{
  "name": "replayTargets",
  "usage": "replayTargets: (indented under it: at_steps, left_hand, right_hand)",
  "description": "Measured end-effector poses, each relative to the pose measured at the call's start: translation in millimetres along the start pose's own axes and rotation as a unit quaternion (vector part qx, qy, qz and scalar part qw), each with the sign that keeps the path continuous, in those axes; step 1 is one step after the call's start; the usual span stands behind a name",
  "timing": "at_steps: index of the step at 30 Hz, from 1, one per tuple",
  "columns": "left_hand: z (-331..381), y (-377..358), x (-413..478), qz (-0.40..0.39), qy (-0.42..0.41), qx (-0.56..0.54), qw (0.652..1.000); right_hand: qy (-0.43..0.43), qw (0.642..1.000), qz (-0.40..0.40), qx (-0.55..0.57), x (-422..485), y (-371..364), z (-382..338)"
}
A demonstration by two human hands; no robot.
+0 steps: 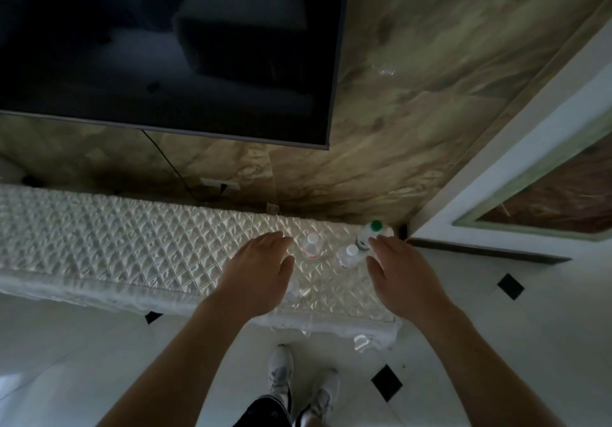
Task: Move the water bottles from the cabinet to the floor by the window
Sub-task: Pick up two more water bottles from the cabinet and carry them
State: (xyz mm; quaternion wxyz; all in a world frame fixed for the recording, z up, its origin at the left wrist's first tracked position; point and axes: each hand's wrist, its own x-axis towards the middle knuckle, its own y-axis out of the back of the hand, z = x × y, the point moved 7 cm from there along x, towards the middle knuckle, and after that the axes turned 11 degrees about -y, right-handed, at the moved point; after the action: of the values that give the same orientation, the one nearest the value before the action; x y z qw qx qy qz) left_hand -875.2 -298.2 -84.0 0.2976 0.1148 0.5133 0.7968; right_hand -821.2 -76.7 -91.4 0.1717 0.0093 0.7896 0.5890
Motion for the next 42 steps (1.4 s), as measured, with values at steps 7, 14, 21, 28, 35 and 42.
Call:
replayTargets:
  at_steps: [7, 14, 21, 28, 35, 42]
  left_hand:
    - [-30, -52, 23, -0.039, 0.003, -0.05, 0.998]
    - [-73, -106, 44, -0.075, 0.017, -0.134, 0.988]
    - [-128, -181, 55, -0.085, 0.041, -0.174, 0.98]
    - [-184, -261, 51, -0.097, 0.067, -0.215, 0.97]
    - [-208, -313, 42, -0.088, 0.046, -0.224, 0.97]
    - [-219, -322, 43, -0.047, 0.041, -0.211, 0.975]
  right_hand:
    - [-0.038, 0.996, -0.018, 0.085, 28, -43, 22]
    - [-0.075, 0.977, -0.057, 0.19, 61, -106, 45]
    - [-0.12, 0.963, -0.077, 0.228, 104, -190, 71]
    - [-0.155, 0.948, -0.048, 0.273, 138, -255, 98]
    - [-0.21, 0.911, -0.023, 0.355, 154, -308, 112]
    - [-0.229, 0.902, 0.017, 0.366, 163, -325, 111]
